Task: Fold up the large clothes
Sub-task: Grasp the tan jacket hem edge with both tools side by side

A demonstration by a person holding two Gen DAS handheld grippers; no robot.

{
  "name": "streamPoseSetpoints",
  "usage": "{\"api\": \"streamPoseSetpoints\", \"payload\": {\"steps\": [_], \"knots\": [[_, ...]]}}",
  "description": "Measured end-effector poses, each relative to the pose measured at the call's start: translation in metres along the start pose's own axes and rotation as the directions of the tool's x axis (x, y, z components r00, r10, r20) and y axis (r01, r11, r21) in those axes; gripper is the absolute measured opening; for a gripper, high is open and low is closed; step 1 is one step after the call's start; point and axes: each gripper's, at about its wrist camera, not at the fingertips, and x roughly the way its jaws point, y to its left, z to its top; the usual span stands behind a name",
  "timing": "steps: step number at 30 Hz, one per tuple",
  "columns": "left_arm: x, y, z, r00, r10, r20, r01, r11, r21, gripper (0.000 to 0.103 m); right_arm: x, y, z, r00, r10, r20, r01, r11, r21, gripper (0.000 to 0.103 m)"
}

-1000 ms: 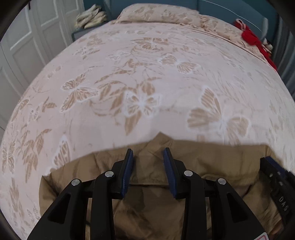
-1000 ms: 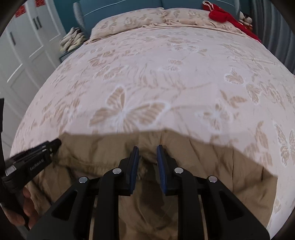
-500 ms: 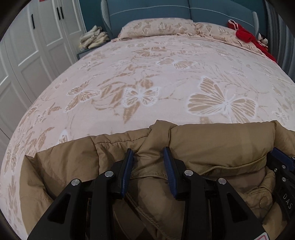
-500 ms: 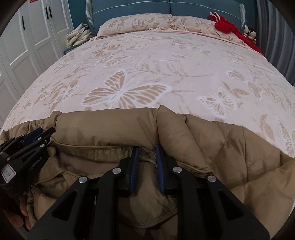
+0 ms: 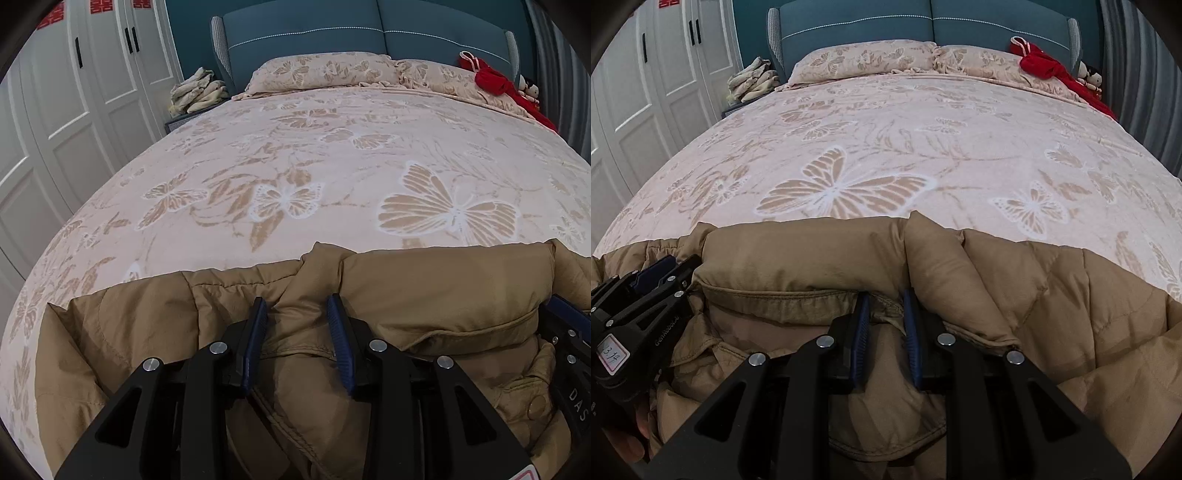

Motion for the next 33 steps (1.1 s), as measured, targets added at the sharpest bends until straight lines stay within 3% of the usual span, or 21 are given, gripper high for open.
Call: {"api": "streamPoseSetpoints", "payload": {"steps": [33], "knots": [[0.0,-0.0058,-0.0024,0.999,0.041,0.026,-0.041,0.999,0.016,0.034,-0.0024,0.0014,-0.002,1.0,-0.005,0.014,0.005,1.0,-0.001,0.017]]}}
